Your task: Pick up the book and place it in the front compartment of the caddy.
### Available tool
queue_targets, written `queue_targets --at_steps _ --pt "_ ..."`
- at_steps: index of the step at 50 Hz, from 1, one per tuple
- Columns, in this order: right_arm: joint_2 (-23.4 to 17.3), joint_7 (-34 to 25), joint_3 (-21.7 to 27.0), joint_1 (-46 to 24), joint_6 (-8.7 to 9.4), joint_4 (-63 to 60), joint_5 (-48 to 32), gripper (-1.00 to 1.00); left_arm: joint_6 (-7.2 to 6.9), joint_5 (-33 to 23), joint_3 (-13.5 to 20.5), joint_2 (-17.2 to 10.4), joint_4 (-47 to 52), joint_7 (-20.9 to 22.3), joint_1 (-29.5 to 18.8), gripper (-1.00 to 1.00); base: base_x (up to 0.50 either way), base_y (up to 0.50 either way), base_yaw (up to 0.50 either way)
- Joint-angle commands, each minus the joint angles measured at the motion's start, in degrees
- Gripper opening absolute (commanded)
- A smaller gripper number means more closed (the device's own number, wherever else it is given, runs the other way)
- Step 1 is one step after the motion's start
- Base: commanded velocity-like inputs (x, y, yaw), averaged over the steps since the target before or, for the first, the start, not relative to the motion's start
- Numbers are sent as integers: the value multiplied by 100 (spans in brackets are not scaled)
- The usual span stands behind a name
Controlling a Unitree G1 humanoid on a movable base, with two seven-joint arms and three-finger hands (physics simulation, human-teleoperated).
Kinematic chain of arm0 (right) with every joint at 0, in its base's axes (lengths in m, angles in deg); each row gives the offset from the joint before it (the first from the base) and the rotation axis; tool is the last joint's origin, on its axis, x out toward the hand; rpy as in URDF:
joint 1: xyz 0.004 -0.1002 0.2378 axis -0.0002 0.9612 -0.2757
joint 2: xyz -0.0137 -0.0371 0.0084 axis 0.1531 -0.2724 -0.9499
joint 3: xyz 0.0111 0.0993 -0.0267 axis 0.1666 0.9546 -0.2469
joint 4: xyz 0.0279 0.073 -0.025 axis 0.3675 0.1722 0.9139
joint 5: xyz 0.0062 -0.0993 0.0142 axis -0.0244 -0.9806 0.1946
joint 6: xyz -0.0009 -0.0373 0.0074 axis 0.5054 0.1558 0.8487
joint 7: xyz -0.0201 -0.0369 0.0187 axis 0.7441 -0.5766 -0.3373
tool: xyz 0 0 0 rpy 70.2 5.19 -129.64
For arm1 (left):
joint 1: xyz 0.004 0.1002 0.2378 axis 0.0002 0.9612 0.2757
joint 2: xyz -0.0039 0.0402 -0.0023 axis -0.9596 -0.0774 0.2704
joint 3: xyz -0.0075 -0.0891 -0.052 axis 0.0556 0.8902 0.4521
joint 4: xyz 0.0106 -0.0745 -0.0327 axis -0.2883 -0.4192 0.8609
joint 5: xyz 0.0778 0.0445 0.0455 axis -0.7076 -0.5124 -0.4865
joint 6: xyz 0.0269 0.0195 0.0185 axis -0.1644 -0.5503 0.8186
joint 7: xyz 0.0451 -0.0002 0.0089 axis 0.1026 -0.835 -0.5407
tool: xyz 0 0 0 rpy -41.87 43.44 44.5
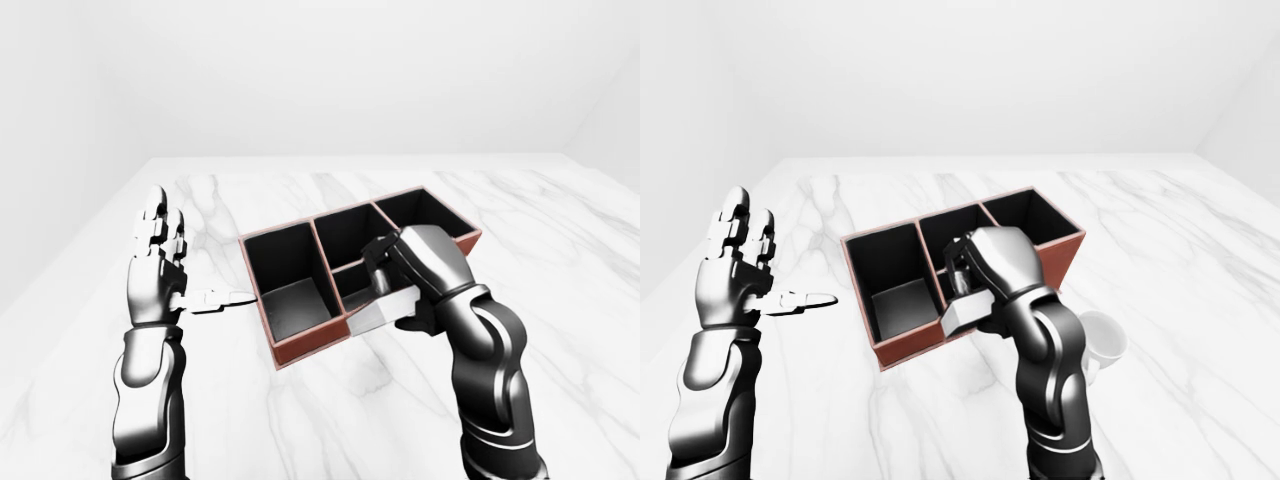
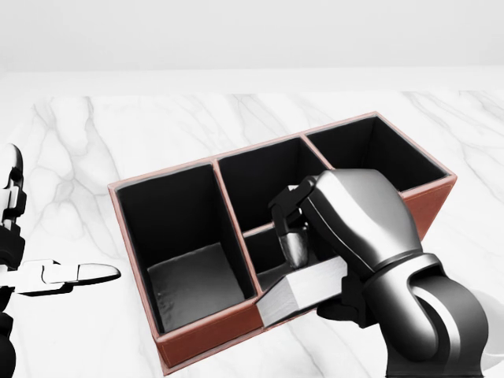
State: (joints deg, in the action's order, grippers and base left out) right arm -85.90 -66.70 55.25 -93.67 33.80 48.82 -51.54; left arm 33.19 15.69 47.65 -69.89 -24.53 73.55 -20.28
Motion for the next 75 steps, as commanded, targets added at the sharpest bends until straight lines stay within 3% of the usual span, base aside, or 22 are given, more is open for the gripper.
queue_targets --at_steps 1,21,37,75 --pt "-23 25 84 -606 -1 270 -83 -100 0 -8 -9 4 -7 0 7 100 0 0 0" --pt "-117 236 144 -1254 -1 992 -142 -100 0 -15 -9 -4 29 12 -7 100 0 0 0" --pt "-201 859 136 -1959 -1 2381 -263 -100 0 -5 -3 -13 -27 15 -22 100 0 0 0" --pt "-292 1316 176 -2871 -1 3593 -136 -100 0 8 12 -22 -12 11 -29 100 0 0 0"
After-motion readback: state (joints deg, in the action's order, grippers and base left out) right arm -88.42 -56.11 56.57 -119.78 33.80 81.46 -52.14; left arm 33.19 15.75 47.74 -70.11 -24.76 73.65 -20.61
